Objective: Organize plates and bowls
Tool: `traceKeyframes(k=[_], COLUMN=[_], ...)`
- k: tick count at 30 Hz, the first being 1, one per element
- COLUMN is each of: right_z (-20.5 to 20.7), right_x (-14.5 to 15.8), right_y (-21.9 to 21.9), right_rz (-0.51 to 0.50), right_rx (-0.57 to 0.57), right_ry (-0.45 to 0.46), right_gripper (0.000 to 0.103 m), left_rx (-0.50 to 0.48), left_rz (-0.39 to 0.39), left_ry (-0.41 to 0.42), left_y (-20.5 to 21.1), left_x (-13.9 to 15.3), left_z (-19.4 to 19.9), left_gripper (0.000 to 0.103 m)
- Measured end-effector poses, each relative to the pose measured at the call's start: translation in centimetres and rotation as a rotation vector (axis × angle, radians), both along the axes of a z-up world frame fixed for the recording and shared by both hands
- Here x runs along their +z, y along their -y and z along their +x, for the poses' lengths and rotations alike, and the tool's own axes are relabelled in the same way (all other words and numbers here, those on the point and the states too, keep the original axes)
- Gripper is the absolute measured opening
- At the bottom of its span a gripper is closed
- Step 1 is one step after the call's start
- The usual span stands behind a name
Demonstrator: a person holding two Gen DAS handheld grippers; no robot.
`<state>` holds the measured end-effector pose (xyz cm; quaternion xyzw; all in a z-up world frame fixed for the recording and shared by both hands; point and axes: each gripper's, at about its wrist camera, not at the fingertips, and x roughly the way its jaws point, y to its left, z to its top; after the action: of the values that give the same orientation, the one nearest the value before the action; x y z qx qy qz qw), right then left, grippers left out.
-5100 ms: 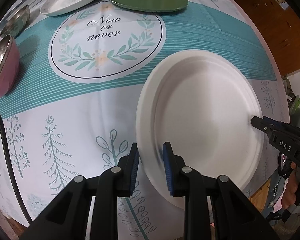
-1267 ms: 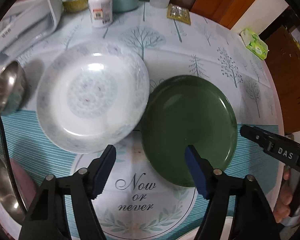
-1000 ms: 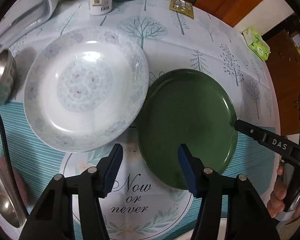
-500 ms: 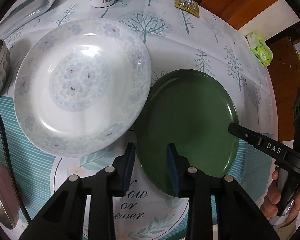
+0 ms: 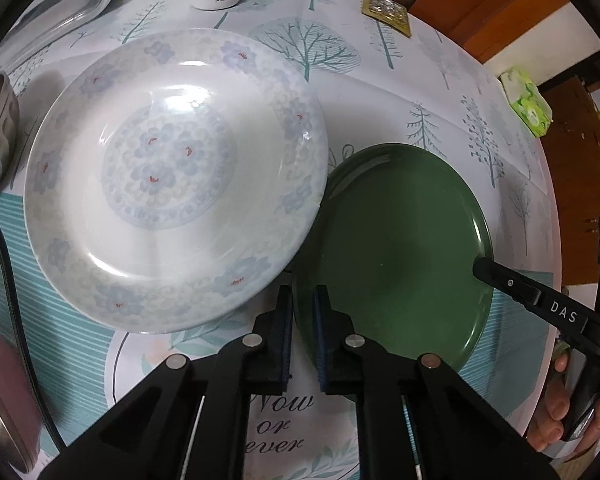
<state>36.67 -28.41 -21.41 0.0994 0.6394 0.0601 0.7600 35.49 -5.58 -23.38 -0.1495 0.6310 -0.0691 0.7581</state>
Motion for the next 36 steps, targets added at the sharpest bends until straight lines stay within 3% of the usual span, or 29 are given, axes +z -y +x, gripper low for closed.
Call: traceKeyframes(k=[6,17,25,36], right_z=[-1.3,-6.5,-14.9,-25.7], right_x=[0.6,4.7,8.1,8.2], right_y=[0.6,2.1,2.2,2.4], right_rz=[0.014,0.043,0.029,-0.001], right_rx=[0.002,0.016,0.054,0.069], right_ry=[-0.001,0.060,0.082,0.078], right_gripper=[0.009,0.008,0.007,0.007], left_rx=[-0.017,-0.101,-0.150,-0.216], left_rz=[-0.060,-0.094,-0.113,-0.109], left_ry=[0.014,0.081,0.088,0.046], left_y=[-0.8,-0.2,-0.2,0.8], left_x=[0.9,6.2,8.7,8.1], left_z=[-0.6,-4.7,-11.4,-21.8], left_gripper=[0.005,0.005,0.005,0.005])
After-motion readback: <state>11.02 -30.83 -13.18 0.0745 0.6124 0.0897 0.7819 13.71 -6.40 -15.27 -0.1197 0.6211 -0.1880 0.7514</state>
